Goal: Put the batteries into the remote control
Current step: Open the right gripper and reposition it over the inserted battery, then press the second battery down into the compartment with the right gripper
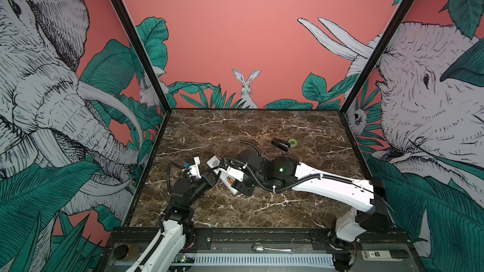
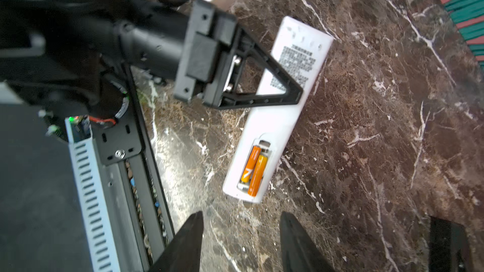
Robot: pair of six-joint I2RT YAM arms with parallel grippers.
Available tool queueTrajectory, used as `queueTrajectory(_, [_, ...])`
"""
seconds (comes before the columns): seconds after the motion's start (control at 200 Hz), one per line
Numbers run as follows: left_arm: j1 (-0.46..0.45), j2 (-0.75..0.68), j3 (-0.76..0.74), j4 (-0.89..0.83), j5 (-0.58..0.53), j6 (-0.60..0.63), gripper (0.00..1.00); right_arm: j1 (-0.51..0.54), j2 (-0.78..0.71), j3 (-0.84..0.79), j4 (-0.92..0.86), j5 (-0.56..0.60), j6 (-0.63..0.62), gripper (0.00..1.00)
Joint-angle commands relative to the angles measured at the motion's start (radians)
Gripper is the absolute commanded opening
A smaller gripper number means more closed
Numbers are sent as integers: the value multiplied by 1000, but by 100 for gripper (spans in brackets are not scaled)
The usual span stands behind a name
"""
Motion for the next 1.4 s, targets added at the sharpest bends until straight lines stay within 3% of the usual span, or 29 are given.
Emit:
queueTrajectory(0.0, [4,-14,37,-12,50,6,0,15,-64,-73,42,-28,-153,54])
queueTrajectory(0.39, [5,21,101,-31,260,8,0,69,-92,-127,30,93,-400,49])
queueTrajectory(0.645, [5,75,146,-11,364,4,0,103,-70,-118,22,114,-490,43])
queueTrajectory(0.92, [6,83,150,-7,391,-4,0,114,-59,-120,18,90,-522,36])
queueTrajectory(1.395, [5,68,153,-8,402,-10,0,117,11,-92,-31,71,-531,37])
